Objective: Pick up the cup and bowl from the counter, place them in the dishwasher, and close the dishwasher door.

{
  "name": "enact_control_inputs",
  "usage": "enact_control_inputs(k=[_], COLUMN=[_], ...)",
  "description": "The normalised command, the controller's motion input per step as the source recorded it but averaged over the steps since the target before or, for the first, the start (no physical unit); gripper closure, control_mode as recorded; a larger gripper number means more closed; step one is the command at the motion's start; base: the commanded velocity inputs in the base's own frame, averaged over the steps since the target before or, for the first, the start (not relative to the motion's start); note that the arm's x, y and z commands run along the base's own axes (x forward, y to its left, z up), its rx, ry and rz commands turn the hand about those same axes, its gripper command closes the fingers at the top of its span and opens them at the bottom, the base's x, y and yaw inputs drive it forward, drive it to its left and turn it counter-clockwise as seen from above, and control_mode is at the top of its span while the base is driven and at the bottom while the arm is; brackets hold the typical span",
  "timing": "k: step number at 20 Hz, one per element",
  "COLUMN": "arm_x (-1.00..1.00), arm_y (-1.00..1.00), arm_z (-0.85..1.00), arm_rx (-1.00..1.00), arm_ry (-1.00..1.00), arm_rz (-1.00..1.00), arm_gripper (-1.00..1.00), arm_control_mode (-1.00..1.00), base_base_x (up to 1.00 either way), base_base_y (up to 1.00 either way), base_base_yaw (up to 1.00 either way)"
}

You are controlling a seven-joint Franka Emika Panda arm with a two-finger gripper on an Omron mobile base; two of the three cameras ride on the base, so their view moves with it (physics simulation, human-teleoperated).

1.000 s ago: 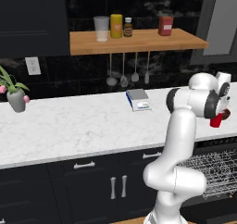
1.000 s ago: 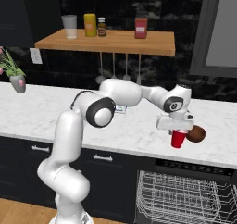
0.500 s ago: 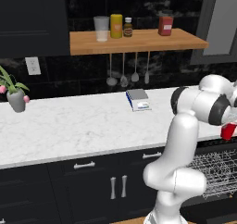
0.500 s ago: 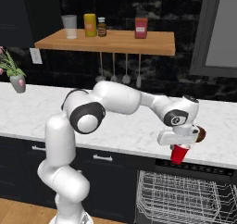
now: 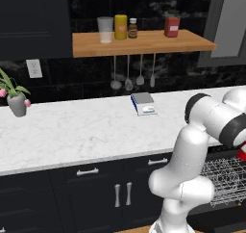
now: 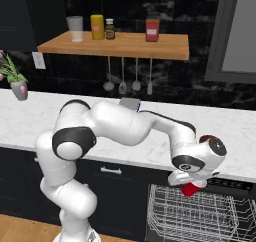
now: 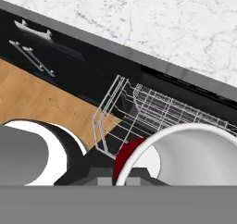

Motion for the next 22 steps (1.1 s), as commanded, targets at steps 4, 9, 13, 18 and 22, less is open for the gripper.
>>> enact_control_inputs(k=[4,9,13,18,22], arm_x=[-0.66,-0.75,-0.58,-0.04,0.17], arm_y=[-0.27,-0.34,-0.1,0.01,0.0], arm_z=[-0.04,-0.02,0.0,-0.07,-0.57], arm_rx=[0.19,0.29,0.17,-0.01,0.0], arm_ry=[-0.3,-0.33,-0.21,0.0,0.04], arm_rz=[-0.08,-0.05,-0.02,-0.09,-0.13], arm_gripper=[1.0,1.0,1.0,1.0,1.0], arm_control_mode=[-1.0,-1.0,-1.0,-1.0,-1.0], base_base_x=[0.0,0.0,0.0,0.0,0.0], base_base_y=[0.0,0.0,0.0,0.0,0.0], base_base_yaw=[0.0,0.0,0.0,0.0,0.0])
